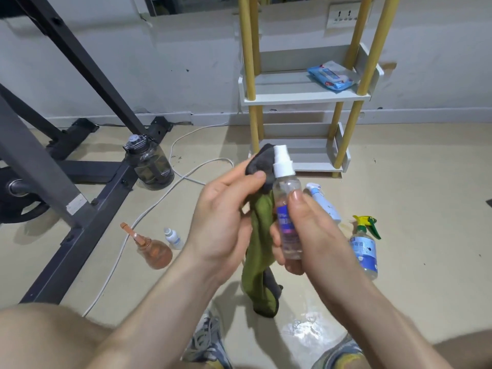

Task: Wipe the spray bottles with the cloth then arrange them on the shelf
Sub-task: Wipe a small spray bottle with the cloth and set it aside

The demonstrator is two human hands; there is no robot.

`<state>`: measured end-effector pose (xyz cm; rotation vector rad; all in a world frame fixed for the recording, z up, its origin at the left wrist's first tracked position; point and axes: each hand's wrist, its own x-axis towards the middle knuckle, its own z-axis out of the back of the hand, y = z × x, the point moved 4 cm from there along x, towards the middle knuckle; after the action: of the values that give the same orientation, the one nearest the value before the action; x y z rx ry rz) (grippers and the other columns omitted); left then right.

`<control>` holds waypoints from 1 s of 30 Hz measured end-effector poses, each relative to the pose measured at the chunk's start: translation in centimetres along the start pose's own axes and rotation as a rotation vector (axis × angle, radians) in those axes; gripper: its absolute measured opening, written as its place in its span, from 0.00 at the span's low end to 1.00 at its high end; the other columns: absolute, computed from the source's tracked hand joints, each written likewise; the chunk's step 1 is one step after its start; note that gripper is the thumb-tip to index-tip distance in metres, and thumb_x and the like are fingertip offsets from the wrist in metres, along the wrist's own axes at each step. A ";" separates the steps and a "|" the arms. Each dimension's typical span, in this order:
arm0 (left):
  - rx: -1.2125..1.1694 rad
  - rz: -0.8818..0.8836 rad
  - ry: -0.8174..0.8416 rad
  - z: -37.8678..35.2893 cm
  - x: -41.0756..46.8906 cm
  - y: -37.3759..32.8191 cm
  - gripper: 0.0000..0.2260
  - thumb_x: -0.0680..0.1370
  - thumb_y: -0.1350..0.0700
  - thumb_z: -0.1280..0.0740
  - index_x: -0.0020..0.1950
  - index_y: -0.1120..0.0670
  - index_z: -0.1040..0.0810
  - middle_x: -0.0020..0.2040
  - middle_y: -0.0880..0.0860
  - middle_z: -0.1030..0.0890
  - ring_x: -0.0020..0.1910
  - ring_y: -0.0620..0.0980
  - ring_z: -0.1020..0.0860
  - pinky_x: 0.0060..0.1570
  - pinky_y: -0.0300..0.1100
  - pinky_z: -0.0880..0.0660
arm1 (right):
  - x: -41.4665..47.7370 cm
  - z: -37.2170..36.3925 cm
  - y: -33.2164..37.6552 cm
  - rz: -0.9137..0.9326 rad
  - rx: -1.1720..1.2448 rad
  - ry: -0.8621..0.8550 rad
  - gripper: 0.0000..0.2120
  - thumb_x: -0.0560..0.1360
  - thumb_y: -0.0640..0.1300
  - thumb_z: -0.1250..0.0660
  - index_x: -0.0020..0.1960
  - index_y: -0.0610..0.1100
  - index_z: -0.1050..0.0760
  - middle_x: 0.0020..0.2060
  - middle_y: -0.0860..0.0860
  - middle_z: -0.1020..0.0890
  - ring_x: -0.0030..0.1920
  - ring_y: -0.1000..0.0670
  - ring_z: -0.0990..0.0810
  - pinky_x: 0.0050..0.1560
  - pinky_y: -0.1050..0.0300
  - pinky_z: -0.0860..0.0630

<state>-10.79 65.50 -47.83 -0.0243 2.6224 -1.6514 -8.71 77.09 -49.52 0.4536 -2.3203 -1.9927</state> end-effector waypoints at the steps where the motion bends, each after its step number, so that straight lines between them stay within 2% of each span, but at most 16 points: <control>1: -0.030 0.018 0.014 0.1 -0.1 0.2 0.09 0.76 0.60 0.36 0.49 0.59 0.17 0.42 0.55 0.17 0.40 0.49 0.21 0.40 0.39 0.21 | 0.1 0.2 0.0 0.017 -0.014 -0.040 0.20 0.82 0.54 0.46 0.47 0.36 0.33 0.34 0.43 0.29 0.29 0.49 0.33 0.25 0.65 0.35; 3: -0.016 0.047 -0.001 0.6 0.0 0.4 0.14 0.75 0.53 0.34 0.52 0.62 0.17 0.50 0.59 0.16 0.49 0.50 0.20 0.51 0.45 0.22 | 0.2 0.9 0.0 0.022 -0.023 -0.102 0.22 0.82 0.56 0.46 0.45 0.36 0.32 0.32 0.43 0.29 0.27 0.49 0.33 0.25 0.65 0.35; 4: 0.016 0.055 -0.014 0.7 0.0 0.5 0.16 0.76 0.51 0.34 0.52 0.63 0.17 0.51 0.61 0.16 0.50 0.51 0.20 0.53 0.47 0.23 | 0.3 1.1 0.0 0.010 -0.018 -0.119 0.22 0.82 0.56 0.46 0.44 0.38 0.31 0.31 0.44 0.29 0.26 0.49 0.33 0.25 0.64 0.35; 7: 0.053 0.038 -0.017 0.4 -0.1 1.0 0.10 0.72 0.54 0.30 0.45 0.61 0.18 0.39 0.58 0.17 0.35 0.51 0.20 0.41 0.43 0.22 | 0.3 0.8 -0.5 -0.035 -0.030 -0.097 0.23 0.82 0.59 0.46 0.41 0.41 0.29 0.28 0.44 0.28 0.23 0.49 0.33 0.25 0.63 0.34; 9: 0.050 0.024 -0.030 0.1 0.0 1.4 0.09 0.70 0.59 0.25 0.46 0.58 0.22 0.35 0.55 0.19 0.29 0.50 0.22 0.32 0.40 0.23 | 0.3 0.1 -1.0 -0.006 -0.111 -0.074 0.26 0.79 0.63 0.46 0.41 0.40 0.31 0.27 0.45 0.27 0.23 0.48 0.31 0.26 0.61 0.33; 11: 0.062 0.030 -0.056 0.1 0.1 1.9 0.10 0.70 0.56 0.28 0.48 0.56 0.25 0.35 0.53 0.21 0.28 0.49 0.24 0.29 0.39 0.25 | 0.3 -0.1 -1.4 0.078 -0.267 -0.105 0.25 0.74 0.67 0.48 0.40 0.44 0.31 0.25 0.50 0.25 0.25 0.49 0.28 0.30 0.56 0.31; 13: 0.136 0.023 -0.082 0.1 0.1 2.1 0.11 0.73 0.51 0.30 0.48 0.56 0.24 0.37 0.54 0.23 0.33 0.50 0.25 0.33 0.40 0.26 | 0.3 0.1 -1.5 0.203 -0.476 -0.161 0.24 0.72 0.68 0.52 0.39 0.48 0.33 0.28 0.51 0.24 0.30 0.50 0.27 0.34 0.51 0.30; 15: 0.205 0.038 -0.114 0.2 0.0 2.3 0.15 0.77 0.47 0.31 0.49 0.59 0.23 0.40 0.57 0.24 0.39 0.51 0.26 0.40 0.43 0.28 | 0.1 0.2 -1.4 0.284 -0.713 -0.198 0.22 0.73 0.68 0.56 0.38 0.52 0.37 0.28 0.51 0.26 0.33 0.47 0.27 0.36 0.47 0.31; 18: 0.192 0.127 -0.189 0.5 -0.1 2.6 0.17 0.81 0.48 0.38 0.43 0.59 0.21 0.38 0.58 0.21 0.38 0.53 0.24 0.43 0.46 0.27 | -0.1 -0.3 -1.9 0.301 -0.917 -0.209 0.21 0.77 0.68 0.58 0.36 0.54 0.42 0.29 0.51 0.27 0.34 0.44 0.28 0.36 0.47 0.36; 19: 0.169 0.144 -0.200 0.4 -0.1 2.5 0.18 0.82 0.48 0.39 0.41 0.59 0.21 0.37 0.58 0.21 0.36 0.53 0.23 0.42 0.46 0.27 | 0.0 -0.5 -1.9 0.263 -0.843 -0.188 0.22 0.78 0.67 0.56 0.35 0.53 0.40 0.28 0.51 0.27 0.33 0.44 0.28 0.37 0.47 0.34; 21: 0.143 0.139 -0.191 0.3 -0.1 2.3 0.19 0.81 0.46 0.39 0.40 0.60 0.25 0.33 0.58 0.23 0.32 0.53 0.25 0.37 0.45 0.28 | 0.3 -0.8 -2.0 0.093 -0.464 -0.092 0.26 0.80 0.63 0.50 0.31 0.48 0.34 0.25 0.47 0.28 0.27 0.45 0.30 0.30 0.51 0.32; 23: 0.176 0.139 -0.140 0.1 -0.1 2.1 0.21 0.80 0.43 0.39 0.39 0.60 0.28 0.26 0.54 0.27 0.22 0.51 0.31 0.26 0.41 0.33 | 0.1 -1.3 -2.2 -0.228 0.072 0.032 0.27 0.80 0.59 0.46 0.30 0.43 0.29 0.23 0.43 0.32 0.20 0.48 0.38 0.23 0.59 0.41; 25: 0.206 0.137 -0.082 -0.1 -0.1 1.9 0.22 0.78 0.40 0.39 0.38 0.60 0.29 0.22 0.53 0.30 0.19 0.49 0.36 0.21 0.39 0.40 | -0.3 -1.6 -1.7 -0.385 0.329 0.099 0.26 0.79 0.59 0.44 0.34 0.39 0.28 0.23 0.44 0.34 0.18 0.50 0.41 0.21 0.62 0.47; 27: 0.188 0.141 -0.086 0.1 -0.1 2.2 0.23 0.76 0.39 0.38 0.38 0.59 0.27 0.24 0.54 0.28 0.22 0.52 0.33 0.25 0.41 0.36 | -0.1 -0.9 -1.5 -0.342 0.114 0.070 0.26 0.79 0.59 0.45 0.36 0.38 0.30 0.24 0.44 0.33 0.19 0.49 0.38 0.23 0.59 0.40; 29: 0.197 0.128 -0.095 0.2 -0.3 3.1 0.27 0.77 0.38 0.38 0.44 0.64 0.24 0.35 0.59 0.21 0.34 0.55 0.24 0.37 0.47 0.27 | 0.1 -0.1 -0.6 -0.114 -0.451 -0.038 0.27 0.79 0.60 0.49 0.35 0.39 0.33 0.24 0.46 0.29 0.26 0.44 0.31 0.31 0.50 0.30; 30: 0.229 0.121 -0.097 0.3 -0.5 3.6 0.29 0.78 0.38 0.39 0.49 0.66 0.24 0.40 0.60 0.20 0.40 0.55 0.22 0.43 0.49 0.25 | 0.0 0.2 -0.2 0.002 -0.725 -0.104 0.25 0.78 0.61 0.51 0.36 0.41 0.35 0.26 0.48 0.27 0.31 0.43 0.28 0.36 0.47 0.29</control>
<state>-10.28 66.84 -51.15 0.0599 2.3024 -1.8456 -8.73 77.21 -49.76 0.2904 -1.4523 -2.6848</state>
